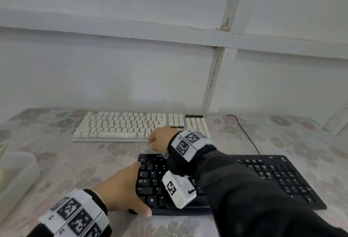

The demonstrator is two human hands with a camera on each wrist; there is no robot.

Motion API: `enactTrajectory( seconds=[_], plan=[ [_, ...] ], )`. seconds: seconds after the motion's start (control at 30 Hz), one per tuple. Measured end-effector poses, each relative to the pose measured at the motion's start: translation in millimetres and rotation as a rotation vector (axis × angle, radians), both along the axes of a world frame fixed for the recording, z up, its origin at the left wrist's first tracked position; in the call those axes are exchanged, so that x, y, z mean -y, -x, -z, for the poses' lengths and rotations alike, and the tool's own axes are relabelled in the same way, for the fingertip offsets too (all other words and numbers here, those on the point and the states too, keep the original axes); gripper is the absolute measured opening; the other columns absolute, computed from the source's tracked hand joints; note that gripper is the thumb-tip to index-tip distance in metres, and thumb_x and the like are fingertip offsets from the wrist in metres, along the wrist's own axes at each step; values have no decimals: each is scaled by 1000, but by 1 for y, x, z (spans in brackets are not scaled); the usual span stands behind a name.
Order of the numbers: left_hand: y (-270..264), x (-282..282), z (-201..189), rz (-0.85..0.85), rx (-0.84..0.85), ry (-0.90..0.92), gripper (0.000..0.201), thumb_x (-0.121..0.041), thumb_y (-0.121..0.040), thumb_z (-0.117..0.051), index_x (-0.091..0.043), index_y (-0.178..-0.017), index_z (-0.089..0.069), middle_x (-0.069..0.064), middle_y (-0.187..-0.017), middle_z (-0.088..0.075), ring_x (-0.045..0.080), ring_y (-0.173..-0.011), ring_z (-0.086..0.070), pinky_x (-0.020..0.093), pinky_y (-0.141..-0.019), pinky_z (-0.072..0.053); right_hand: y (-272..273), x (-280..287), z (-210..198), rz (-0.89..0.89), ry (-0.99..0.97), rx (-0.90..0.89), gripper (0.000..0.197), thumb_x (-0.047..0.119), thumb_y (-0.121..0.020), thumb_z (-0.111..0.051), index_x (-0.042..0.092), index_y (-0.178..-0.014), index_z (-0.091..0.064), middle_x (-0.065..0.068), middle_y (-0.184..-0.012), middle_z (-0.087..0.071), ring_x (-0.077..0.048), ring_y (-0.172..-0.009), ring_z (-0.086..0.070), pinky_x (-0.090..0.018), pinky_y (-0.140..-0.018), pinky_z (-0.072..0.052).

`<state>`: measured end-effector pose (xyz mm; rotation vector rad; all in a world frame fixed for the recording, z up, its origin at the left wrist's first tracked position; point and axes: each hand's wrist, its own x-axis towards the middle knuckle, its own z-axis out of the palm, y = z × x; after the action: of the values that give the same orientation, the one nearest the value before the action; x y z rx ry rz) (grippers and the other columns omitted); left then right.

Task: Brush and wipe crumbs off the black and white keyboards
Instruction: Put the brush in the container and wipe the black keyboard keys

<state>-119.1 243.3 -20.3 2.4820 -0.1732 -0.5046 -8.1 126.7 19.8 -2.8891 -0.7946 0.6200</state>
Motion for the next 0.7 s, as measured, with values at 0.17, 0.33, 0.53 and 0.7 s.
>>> enactTrajectory(
  seconds=[0.17, 0.33, 0.53, 0.7],
  plan=[
    [1, 3, -4, 5, -1, -6, 77, -31, -60, -84, -34, -113, -28, -24, -102, -44, -6, -90, -46, 9, -69, -40, 5, -1, 10, -38, 105, 89, 31, 14, -96, -47, 6, -124, -60, -11, -124, -62, -26, -112, -59, -33, -91, -47],
    [2, 1, -2, -19, -20, 16, 82, -33, -57, -85, -36, -114, -26, -26, -104, -43, -5, -92, -46, 8, -68, -38, -6, 47, 6, 31, 217, 11, 34, 23, -98, -46, 5, -125, -57, -10, -123, -62, -23, -107, -61, -30, -90, -49],
    [2, 1, -1, -33, -49, 23, 83, -33, -56, -85, -33, -118, -29, -20, -107, -49, -3, -95, -49, 11, -68, -41, -1, 153, -3, 275, 135, -46, 30, 30, -97, -48, 17, -119, -63, 3, -113, -65, -10, -89, -58, -18, -78, -43],
    [2, 1, -2, -37, -62, 20, 85, -34, -57, -85, -31, -122, -31, -18, -107, -51, 0, -97, -51, 12, -71, -43, -3, 212, -9, 454, 226, -37, 26, 25, -96, -50, 18, -117, -65, 5, -102, -67, -9, -85, -58, -11, -67, -42]
  ],
)
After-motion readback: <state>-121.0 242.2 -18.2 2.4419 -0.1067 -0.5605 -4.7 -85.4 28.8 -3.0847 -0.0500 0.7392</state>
